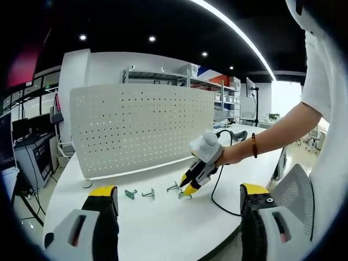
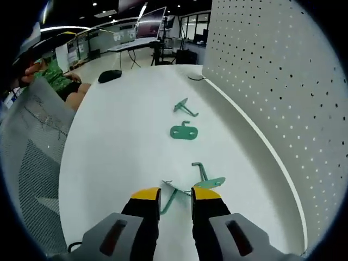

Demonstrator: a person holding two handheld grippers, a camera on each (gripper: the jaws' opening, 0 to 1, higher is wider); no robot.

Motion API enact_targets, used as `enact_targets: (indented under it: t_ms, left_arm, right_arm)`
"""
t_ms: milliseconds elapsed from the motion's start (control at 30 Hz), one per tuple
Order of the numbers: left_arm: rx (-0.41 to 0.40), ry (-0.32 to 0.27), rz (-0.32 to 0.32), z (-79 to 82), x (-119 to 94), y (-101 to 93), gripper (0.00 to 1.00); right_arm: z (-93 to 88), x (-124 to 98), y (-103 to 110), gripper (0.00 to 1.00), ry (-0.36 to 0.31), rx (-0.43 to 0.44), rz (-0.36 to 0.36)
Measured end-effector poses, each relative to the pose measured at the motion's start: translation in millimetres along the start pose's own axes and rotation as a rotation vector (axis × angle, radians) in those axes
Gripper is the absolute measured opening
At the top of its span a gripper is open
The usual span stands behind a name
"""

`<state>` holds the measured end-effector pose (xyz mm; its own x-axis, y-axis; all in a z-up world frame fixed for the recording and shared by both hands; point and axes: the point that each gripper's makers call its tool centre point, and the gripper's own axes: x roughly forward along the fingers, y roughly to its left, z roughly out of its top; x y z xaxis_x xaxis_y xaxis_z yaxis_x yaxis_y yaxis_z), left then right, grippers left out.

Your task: Insert the hook assembly into the mounting plate slot until the hook locks in place.

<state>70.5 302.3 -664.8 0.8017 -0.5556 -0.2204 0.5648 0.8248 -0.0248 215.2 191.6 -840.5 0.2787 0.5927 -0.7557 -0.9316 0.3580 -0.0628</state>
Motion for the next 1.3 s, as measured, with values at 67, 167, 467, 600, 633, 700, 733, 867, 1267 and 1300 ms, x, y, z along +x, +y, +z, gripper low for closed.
enact_targets:
  t_ms: [67,167,467,600,633,700,733,867,1267,1300]
  left_arm:
    - [0.002,0.001,-0.001,0.1,0.1,-0.1,0.95]
    - [0.001,0.002,-0.005,0.3,0.6,-0.6,0.95]
    - [0.002,0.011,-0.018,-0.9,2.9,-2.5,0.94]
    - [0.001,0.01,-0.025,-1.0,3.7,-3.7,0.94]
    - [0.002,0.011,-0.026,-1.2,3.7,-3.8,0.94]
    - [0.001,0.012,-0.025,-1.4,3.5,-3.4,0.94]
    - [0.002,0.012,-0.024,-1.4,3.4,-3.2,0.94]
    - [-0.001,0.007,-0.022,-0.8,2.8,-1.8,0.94]
    - [-0.007,0.002,-0.018,-1.2,1.5,1.2,0.93]
    - [-0.005,0.002,-0.021,-1.1,1.6,0.8,0.93]
  right_arm:
    - [-2.1,-0.6,0.3,0.22,0.006,0.025,0.004]
    - [-7.2,-1.3,2.6,0.24,0.008,0.051,0.014]
    - [-11.3,-4.2,16.1,0.16,0.027,0.072,0.076]
    - [-12.1,-4.2,14.5,0.17,0.034,0.026,0.059]
    - [-13.0,-3.6,13.0,0.17,0.04,0.003,0.049]
    - [-13.7,-1.1,11.1,0.16,0.052,-0.039,0.036]
    - [-12.8,-0.1,12.7,0.15,0.054,-0.07,0.041]
    - [-12.2,5.0,17.0,0.12,0.073,-0.156,0.047]
    - [-13.2,9.0,23.8,0.04,0.09,-0.161,0.055]
    - [-13.1,8.5,24.0,0.03,0.095,-0.151,0.058]
